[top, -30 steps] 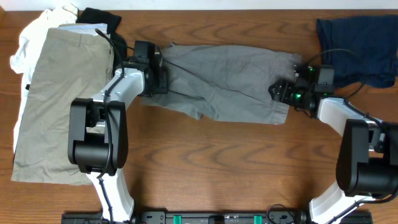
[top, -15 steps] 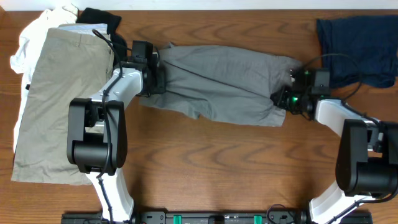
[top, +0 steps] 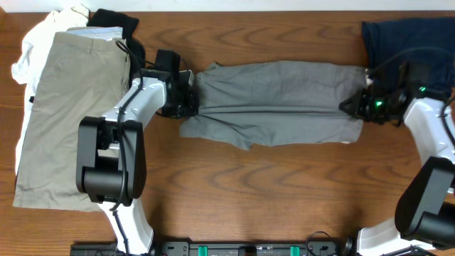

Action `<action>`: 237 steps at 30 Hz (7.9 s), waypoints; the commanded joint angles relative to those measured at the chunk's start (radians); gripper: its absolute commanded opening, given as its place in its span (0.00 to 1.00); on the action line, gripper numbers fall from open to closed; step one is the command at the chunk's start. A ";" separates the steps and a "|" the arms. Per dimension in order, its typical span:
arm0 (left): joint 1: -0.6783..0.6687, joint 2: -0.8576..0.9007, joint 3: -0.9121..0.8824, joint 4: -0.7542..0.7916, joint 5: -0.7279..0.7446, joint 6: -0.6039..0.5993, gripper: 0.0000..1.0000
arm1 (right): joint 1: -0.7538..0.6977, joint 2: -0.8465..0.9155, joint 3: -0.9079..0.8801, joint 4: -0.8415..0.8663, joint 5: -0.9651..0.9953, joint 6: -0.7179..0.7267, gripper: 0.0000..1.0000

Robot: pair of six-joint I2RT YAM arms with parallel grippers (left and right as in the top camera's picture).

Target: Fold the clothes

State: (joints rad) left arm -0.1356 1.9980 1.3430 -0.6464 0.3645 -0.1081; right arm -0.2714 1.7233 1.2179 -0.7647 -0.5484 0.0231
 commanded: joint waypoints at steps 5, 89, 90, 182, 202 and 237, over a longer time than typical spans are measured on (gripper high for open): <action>0.032 -0.031 -0.006 -0.033 -0.009 0.002 0.11 | 0.003 -0.035 0.200 -0.079 -0.027 -0.145 0.01; -0.034 -0.120 0.052 0.007 0.012 0.032 0.73 | 0.613 0.211 0.344 0.080 0.167 0.044 0.01; -0.034 -0.120 0.052 0.007 0.012 0.032 0.73 | 0.628 0.227 0.344 0.101 0.167 0.057 0.01; 0.235 -0.161 0.063 0.011 0.008 -0.002 0.72 | 0.848 0.424 0.420 0.457 0.696 0.283 0.40; 0.235 -0.161 0.063 0.012 0.008 -0.002 0.71 | 0.901 0.570 0.421 0.677 0.272 0.306 0.37; 0.169 -0.156 0.062 -0.071 0.008 0.070 0.73 | 0.707 0.291 0.392 -0.146 0.229 0.150 0.97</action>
State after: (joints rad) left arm 0.0296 1.8645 1.3865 -0.7143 0.3817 -0.0544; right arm 0.4034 2.0068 1.6745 -0.9314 -0.3141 0.2256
